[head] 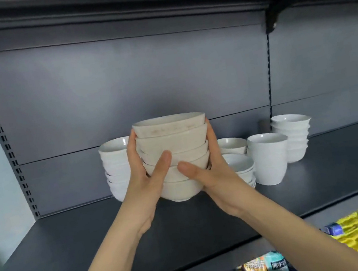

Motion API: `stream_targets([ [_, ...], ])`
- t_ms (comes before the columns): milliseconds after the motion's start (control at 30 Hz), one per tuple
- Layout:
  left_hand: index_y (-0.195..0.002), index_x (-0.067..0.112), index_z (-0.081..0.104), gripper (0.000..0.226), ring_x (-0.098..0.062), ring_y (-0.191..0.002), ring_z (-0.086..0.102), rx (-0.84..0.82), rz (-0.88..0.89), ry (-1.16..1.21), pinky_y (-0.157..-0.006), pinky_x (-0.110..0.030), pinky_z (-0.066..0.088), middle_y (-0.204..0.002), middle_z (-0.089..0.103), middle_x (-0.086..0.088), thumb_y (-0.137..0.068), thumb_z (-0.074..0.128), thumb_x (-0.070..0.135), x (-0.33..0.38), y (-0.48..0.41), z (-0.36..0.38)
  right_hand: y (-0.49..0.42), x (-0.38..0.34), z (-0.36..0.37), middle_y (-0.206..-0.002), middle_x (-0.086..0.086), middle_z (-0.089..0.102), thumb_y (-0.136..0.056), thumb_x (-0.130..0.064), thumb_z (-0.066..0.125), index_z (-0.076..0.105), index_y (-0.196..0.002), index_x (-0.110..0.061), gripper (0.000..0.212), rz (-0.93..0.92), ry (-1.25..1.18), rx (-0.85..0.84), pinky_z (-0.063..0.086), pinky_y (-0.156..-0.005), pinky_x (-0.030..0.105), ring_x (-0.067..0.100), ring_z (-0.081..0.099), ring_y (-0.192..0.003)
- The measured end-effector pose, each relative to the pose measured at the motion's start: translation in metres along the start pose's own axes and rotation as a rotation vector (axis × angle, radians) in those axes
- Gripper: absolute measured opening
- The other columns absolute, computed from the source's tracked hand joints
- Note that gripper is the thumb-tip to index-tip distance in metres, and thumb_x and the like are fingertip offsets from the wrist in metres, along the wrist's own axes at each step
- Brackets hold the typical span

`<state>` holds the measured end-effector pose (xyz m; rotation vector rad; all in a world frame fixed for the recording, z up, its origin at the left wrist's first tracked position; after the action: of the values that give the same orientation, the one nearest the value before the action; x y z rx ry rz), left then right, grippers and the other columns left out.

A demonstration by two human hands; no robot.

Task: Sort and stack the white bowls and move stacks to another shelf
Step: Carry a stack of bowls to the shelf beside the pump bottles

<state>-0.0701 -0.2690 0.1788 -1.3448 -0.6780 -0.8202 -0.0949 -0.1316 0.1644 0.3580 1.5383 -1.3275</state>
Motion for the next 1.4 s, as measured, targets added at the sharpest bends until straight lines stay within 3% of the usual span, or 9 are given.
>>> stream_targets([
  [167, -0.142, 0.058, 0.019, 0.084, -0.005, -0.130, 0.049, -0.041, 0.005, 0.049, -0.108, -0.045, 0.043, -0.145, 0.044, 0.022, -0.075, 0.071, 0.057, -0.008, 0.004, 0.096, 0.039, -0.047, -0.079, -0.149, -0.007, 0.050, -0.074, -0.022, 0.080, 0.015, -0.150, -0.051, 0.104, -0.024, 0.066, 0.073, 0.044, -0.109, 0.053, 0.018, 0.052, -0.134],
  [333, -0.142, 0.055, 0.020, 0.093, -0.002, -0.124, 0.053, -0.095, 0.004, 0.108, -0.102, -0.039, 0.049, -0.145, 0.044, 0.019, -0.063, 0.071, 0.059, -0.016, 0.010, 0.205, 0.091, -0.099, -0.162, -0.145, -0.008, 0.054, -0.077, -0.018, 0.077, 0.013, -0.149, -0.054, 0.103, -0.018, 0.124, 0.168, 0.047, -0.106, 0.052, 0.017, 0.056, -0.130],
  [467, -0.131, 0.063, 0.023, 0.086, -0.003, -0.120, 0.056, -0.150, -0.023, 0.174, -0.099, -0.049, 0.050, -0.134, 0.048, 0.028, -0.063, 0.075, 0.058, -0.030, 0.015, 0.293, 0.135, -0.142, -0.227, -0.138, -0.004, 0.060, -0.084, -0.009, 0.071, 0.022, -0.149, -0.044, 0.089, -0.049, 0.209, 0.203, 0.054, -0.098, 0.046, 0.022, 0.060, -0.126],
  [600, -0.130, 0.068, 0.025, 0.081, -0.010, -0.124, 0.054, -0.230, -0.062, 0.221, -0.097, -0.050, 0.051, -0.143, 0.045, 0.020, -0.066, 0.074, 0.057, -0.048, 0.016, 0.369, 0.171, -0.172, -0.289, -0.141, -0.005, 0.058, -0.083, -0.009, 0.070, 0.018, -0.151, -0.047, 0.094, -0.048, 0.253, 0.298, 0.052, -0.101, 0.048, 0.021, 0.060, -0.126],
  [800, -0.126, 0.070, 0.025, 0.079, -0.006, -0.121, 0.056, -0.355, -0.104, 0.318, -0.097, -0.043, 0.052, -0.140, 0.046, 0.023, -0.067, 0.077, 0.060, -0.076, 0.013, 0.468, 0.212, -0.197, -0.375, -0.147, -0.005, 0.052, -0.079, -0.017, 0.077, 0.016, -0.151, -0.048, 0.100, -0.041, 0.304, 0.394, 0.043, -0.108, 0.056, 0.022, 0.055, -0.131],
  [900, -0.133, 0.064, 0.023, 0.086, -0.005, -0.117, 0.059, -0.418, -0.115, 0.361, -0.088, -0.035, 0.056, -0.138, 0.048, 0.020, -0.066, 0.077, 0.057, -0.094, 0.007, 0.512, 0.222, -0.202, -0.418, -0.146, -0.003, 0.054, -0.080, -0.015, 0.076, 0.018, -0.150, -0.049, 0.097, -0.052, 0.327, 0.423, 0.045, -0.107, 0.054, 0.023, 0.056, -0.130],
  [1000, -0.139, 0.059, 0.019, 0.092, -0.007, -0.115, 0.058, -0.464, -0.137, 0.374, -0.086, -0.035, 0.057, -0.138, 0.047, 0.018, -0.063, 0.070, 0.051, -0.115, -0.003, 0.554, 0.229, -0.205, -0.464, -0.145, -0.001, 0.054, -0.077, -0.019, 0.077, 0.018, -0.150, -0.049, 0.099, -0.058, 0.345, 0.455, 0.045, -0.106, 0.055, 0.025, 0.056, -0.130],
  [1200, -0.135, 0.059, 0.018, 0.085, 0.003, -0.102, 0.062, -0.520, -0.125, 0.382, -0.072, -0.020, 0.056, -0.128, 0.050, 0.024, -0.066, 0.067, 0.047, -0.160, -0.045, 0.650, 0.229, -0.214, -0.569, -0.144, -0.003, 0.055, -0.076, -0.021, 0.079, 0.017, -0.148, -0.053, 0.100, -0.072, 0.399, 0.524, 0.048, -0.104, 0.054, 0.024, 0.057, -0.129],
  [1400, -0.138, 0.060, 0.020, 0.089, 0.005, -0.104, 0.063, -0.583, -0.124, 0.459, -0.078, -0.025, 0.057, -0.132, 0.050, 0.023, -0.066, 0.070, 0.048, -0.198, -0.106, 0.758, 0.211, -0.245, -0.685, -0.147, -0.003, 0.052, -0.074, -0.024, 0.081, 0.015, -0.149, -0.053, 0.104, -0.093, 0.449, 0.602, 0.049, -0.105, 0.048, 0.022, 0.056, -0.130],
])
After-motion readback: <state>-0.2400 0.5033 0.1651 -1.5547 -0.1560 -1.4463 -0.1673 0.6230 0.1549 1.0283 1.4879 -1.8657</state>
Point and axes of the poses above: each hand's wrist, its own y-axis away from the middle knuckle, its own z-axis out of the palm, x = y × z, the point moved 4 cm from there along -y, towards the middle knuckle
